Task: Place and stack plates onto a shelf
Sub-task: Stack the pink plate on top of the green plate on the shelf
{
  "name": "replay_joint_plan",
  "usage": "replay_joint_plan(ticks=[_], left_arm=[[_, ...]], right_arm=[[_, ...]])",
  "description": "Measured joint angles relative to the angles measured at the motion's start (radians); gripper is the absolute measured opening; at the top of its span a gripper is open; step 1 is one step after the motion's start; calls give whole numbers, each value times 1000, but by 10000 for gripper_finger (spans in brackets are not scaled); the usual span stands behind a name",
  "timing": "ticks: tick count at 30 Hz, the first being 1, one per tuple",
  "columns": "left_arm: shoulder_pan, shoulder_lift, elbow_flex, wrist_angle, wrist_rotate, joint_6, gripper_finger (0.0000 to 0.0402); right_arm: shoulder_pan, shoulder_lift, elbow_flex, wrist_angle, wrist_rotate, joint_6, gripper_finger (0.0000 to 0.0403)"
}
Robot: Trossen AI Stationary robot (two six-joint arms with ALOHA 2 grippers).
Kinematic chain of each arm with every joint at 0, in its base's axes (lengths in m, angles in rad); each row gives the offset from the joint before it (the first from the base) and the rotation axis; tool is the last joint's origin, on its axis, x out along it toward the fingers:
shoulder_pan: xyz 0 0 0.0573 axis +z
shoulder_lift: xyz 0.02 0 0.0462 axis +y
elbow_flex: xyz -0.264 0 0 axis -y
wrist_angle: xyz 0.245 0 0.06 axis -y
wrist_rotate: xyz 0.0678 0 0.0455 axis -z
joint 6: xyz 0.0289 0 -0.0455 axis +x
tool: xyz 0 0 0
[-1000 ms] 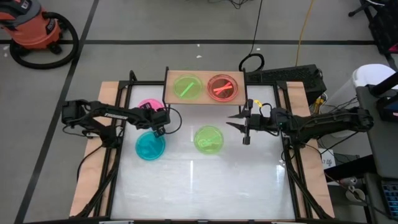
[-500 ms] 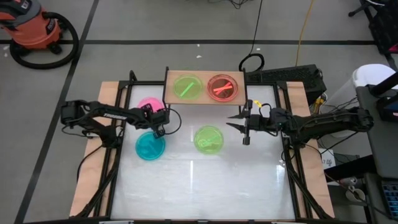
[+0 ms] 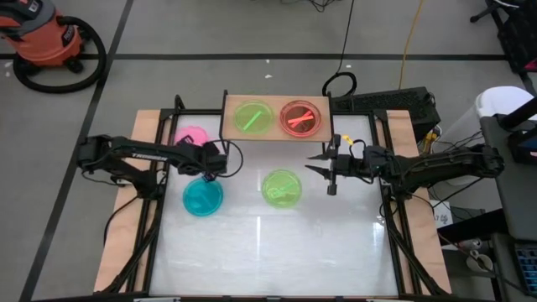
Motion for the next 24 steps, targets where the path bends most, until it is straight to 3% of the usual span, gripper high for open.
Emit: replay_joint_plan(ticks=[6,10,13,16,20,24], left_arm=[[-89,-77,103,-264,-233,-323,2],[-152,-120,159,-299,-432,-316,2],[-190,-131,191,-206,-551,-106,2],[-211,-131,224,9,-535,247,2],[-212,-118,223,449,-369,725,1],[-192,-74,221,668,-204,977,1]], right_arm=[[0,0,0,-12,7,0,95],[0,0,0,-12,10,0,95],[0,0,0,-11,10,0,95],[-2,0,0,-10,10,0,95],[-8,0,0,-2,10,1,95],[-8,0,0,-3,9,19,95]])
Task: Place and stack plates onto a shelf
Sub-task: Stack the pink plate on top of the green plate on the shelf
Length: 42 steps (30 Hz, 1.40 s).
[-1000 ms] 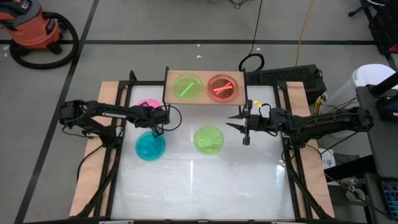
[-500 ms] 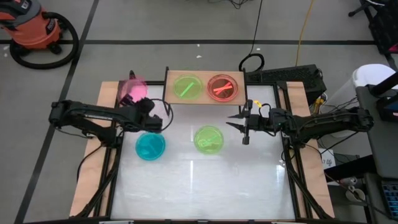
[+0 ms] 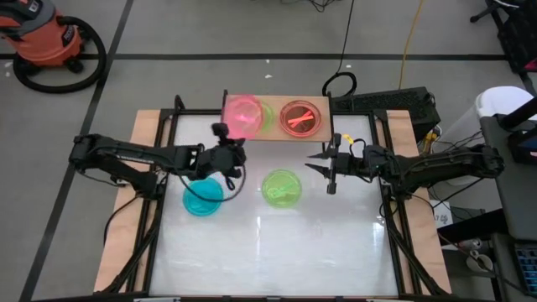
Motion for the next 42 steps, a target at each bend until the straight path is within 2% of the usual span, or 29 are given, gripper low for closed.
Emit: replay_joint_plan(ticks=[7,11,18,23,28,31,42], left_arm=[[100,101,-1,15,152,54,2],[134,143,-2,36,178,48,14],[154,152,-2,80,179,24,42],[153,152,-2,98,176,15,98],[146,143,-2,100,85,-40,145],[123,103,-2,104,49,-63,153],[51,-56,-2,115,48,-188,154]], right_arm=[[0,0,0,-12,-2,6,95],[0,0,0,-12,-2,5,95],[0,0,0,-12,-2,1,95],[0,0,0,-16,-2,4,95],[0,0,0,-28,-2,4,95],[-1,0,0,-44,-2,4,95],[-1,0,0,-51,-2,7,95]])
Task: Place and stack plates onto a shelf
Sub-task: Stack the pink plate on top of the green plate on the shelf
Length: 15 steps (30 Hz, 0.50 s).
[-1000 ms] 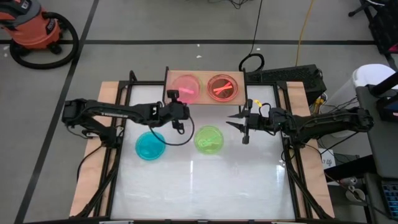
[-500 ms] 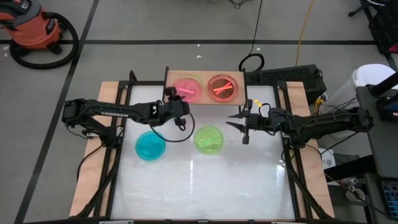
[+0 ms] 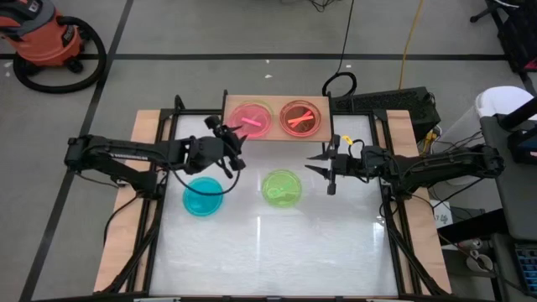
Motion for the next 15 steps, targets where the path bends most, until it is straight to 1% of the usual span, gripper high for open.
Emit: replay_joint_plan(ticks=[4,9,13,15], left_arm=[[-10,-4,0,-65,92,-31,154],[20,69,-1,-177,154,-65,154],[50,124,0,-162,295,-60,154],[62,147,0,-142,340,-48,154]], right_arm=[[0,0,0,1,0,0,95],[0,0,0,2,0,1,95],[0,0,0,2,0,1,95],[0,0,0,1,0,1,95]])
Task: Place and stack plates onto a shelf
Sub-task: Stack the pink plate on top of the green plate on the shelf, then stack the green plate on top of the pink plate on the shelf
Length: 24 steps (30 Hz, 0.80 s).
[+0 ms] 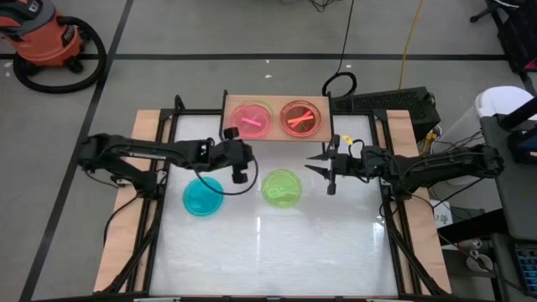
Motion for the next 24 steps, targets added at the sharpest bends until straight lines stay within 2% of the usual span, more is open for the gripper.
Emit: replay_joint_plan(ticks=[8,13,18,24], left_arm=[[108,18,0,7,12,-11,154],[161,18,0,7,71,-38,154],[147,18,0,14,112,-45,154],[64,-1,0,39,105,-57,154]], right_arm=[[0,0,0,-2,0,0,95],[0,0,0,-2,0,0,95],[0,0,0,-3,0,0,95],[0,0,0,-48,0,-2,95]])
